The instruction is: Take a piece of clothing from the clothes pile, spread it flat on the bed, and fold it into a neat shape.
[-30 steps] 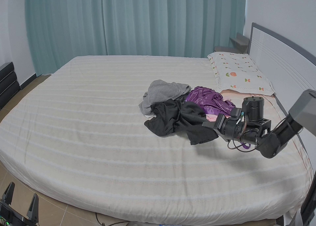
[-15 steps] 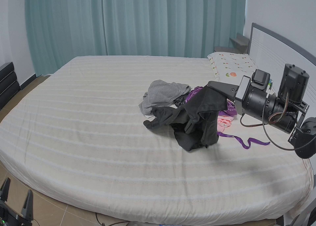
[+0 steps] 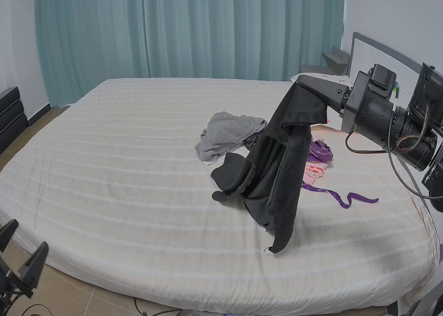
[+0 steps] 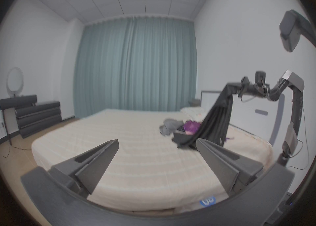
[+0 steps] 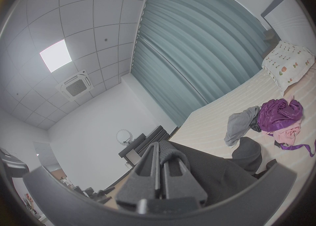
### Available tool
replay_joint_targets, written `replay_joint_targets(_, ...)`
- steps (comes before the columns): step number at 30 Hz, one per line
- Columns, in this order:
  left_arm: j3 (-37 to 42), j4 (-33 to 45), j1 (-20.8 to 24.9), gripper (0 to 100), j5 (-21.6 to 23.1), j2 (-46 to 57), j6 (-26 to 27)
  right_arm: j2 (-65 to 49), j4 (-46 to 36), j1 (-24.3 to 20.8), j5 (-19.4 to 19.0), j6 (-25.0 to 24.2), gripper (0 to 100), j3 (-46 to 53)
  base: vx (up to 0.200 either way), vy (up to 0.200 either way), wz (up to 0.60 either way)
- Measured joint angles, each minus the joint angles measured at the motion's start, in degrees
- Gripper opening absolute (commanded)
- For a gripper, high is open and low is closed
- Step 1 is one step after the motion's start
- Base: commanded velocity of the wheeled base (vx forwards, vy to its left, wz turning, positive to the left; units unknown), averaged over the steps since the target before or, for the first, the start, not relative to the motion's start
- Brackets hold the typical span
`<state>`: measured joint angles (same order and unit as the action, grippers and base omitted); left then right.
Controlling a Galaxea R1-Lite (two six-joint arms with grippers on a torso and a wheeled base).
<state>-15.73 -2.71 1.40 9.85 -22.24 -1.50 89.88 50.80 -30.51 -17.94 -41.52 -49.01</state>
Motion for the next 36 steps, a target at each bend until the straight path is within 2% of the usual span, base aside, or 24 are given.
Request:
replay_joint_targets(8, 2.4, -1.4, 3.8, 100, 3.3, -19.1, 0.9, -0.8, -0.9, -1.0, 0.2, 0.6, 0, -0.9, 0.000, 0.000, 0.00)
replay_joint_targets(16, 3.3, -9.4, 8.3, 100, 4.2, -37.9, 0.8, -0.6, -1.2, -1.3, 0.2, 0.7, 0, -1.2, 0.000, 0.000, 0.00)
replay_joint_targets(21, 3.5, -18.2, 10.5, 100, 4.3, -49.9, 0.0, 0.0, -1.2, -1.1, 0.2, 0.7, 0, -1.0, 0.000, 0.000, 0.00)
replay_joint_targets(27, 3.6, -32.3, 13.7, 100, 3.9, -65.3, -1.8, 0.6, -1.0, -1.1, 0.2, 0.7, 0, -0.9, 0.000, 0.000, 0.00)
replay_joint_targets(36, 0.0, -54.2, 19.6, 100, -1.8, -88.3, -6.6, 1.2, -0.8, -1.1, 0.2, 0.7, 0, -1.2, 0.000, 0.000, 0.00)
